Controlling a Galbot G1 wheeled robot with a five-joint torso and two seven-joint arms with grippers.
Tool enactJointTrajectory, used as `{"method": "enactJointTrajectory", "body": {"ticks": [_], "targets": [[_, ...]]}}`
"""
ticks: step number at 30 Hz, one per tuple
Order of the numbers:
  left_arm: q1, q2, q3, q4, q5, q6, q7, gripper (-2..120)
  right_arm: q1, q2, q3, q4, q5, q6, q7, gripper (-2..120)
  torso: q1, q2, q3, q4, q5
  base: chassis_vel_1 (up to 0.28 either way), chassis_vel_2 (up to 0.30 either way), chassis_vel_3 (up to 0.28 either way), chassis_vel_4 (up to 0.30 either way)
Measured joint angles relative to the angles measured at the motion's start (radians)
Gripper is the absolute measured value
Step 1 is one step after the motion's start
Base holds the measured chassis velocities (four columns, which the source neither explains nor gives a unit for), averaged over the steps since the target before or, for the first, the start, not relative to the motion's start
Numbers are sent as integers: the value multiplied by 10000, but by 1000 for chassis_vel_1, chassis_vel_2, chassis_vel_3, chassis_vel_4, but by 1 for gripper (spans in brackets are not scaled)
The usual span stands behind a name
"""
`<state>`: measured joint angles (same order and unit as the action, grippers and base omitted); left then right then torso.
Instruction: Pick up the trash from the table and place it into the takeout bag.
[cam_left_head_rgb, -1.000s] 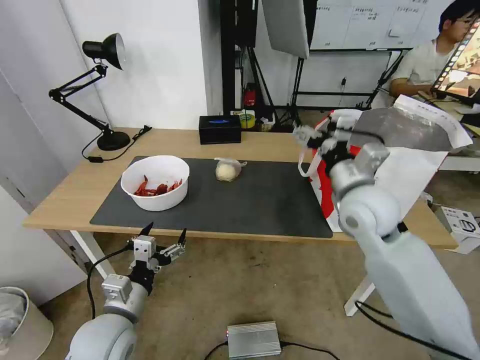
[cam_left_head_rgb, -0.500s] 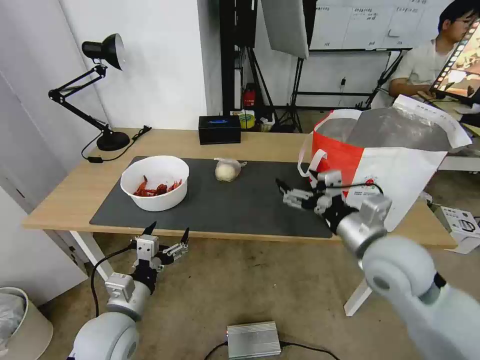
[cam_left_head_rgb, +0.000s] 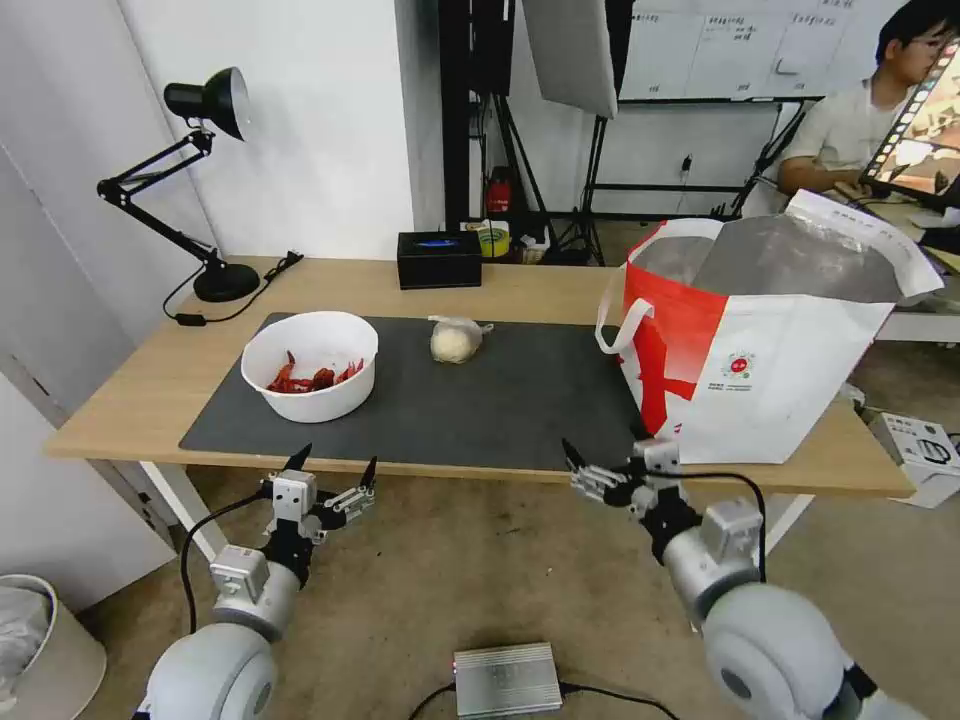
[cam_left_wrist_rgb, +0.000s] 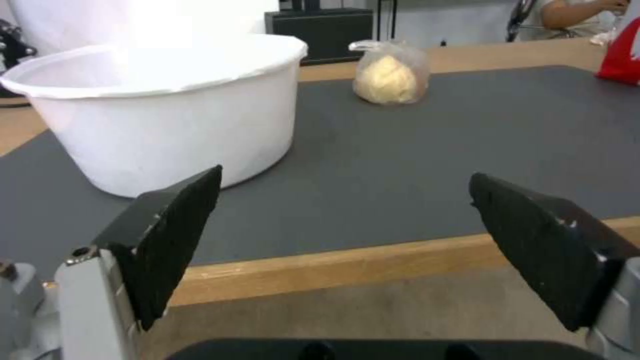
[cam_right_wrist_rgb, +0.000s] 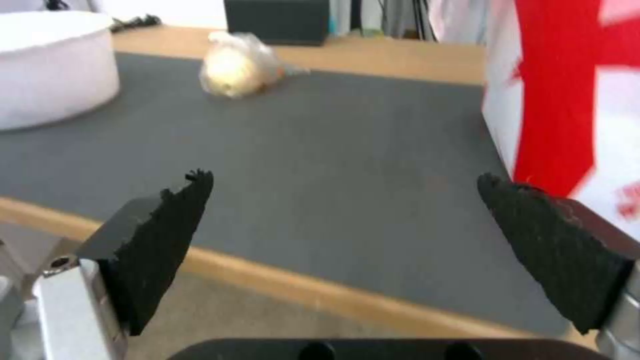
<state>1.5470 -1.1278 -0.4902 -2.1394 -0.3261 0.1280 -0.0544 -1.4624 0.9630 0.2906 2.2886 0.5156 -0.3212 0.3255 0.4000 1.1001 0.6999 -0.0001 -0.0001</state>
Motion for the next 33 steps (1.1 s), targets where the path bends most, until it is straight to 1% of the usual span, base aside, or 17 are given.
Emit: {"method": "enactJointTrajectory", "body": {"ticks": [9, 14, 33], "targets": [[18, 154, -59, -24, -95, 138, 151, 100, -764, 299, 315, 52, -55, 74, 260, 100, 0, 0, 1, 0, 0, 0, 0, 0, 0], [22, 255, -101, -67, -202, 314, 207, 100, -889, 458, 328, 50, -212, 90, 325, 100, 0, 0, 1, 0, 1, 0, 0, 0, 0], [-43, 331, -76, -19, -229, 355, 305, 100, -888, 518, 367, 2, -221, 52, 495, 100, 0, -2, 1, 0, 1, 0, 0, 0, 0]]}}
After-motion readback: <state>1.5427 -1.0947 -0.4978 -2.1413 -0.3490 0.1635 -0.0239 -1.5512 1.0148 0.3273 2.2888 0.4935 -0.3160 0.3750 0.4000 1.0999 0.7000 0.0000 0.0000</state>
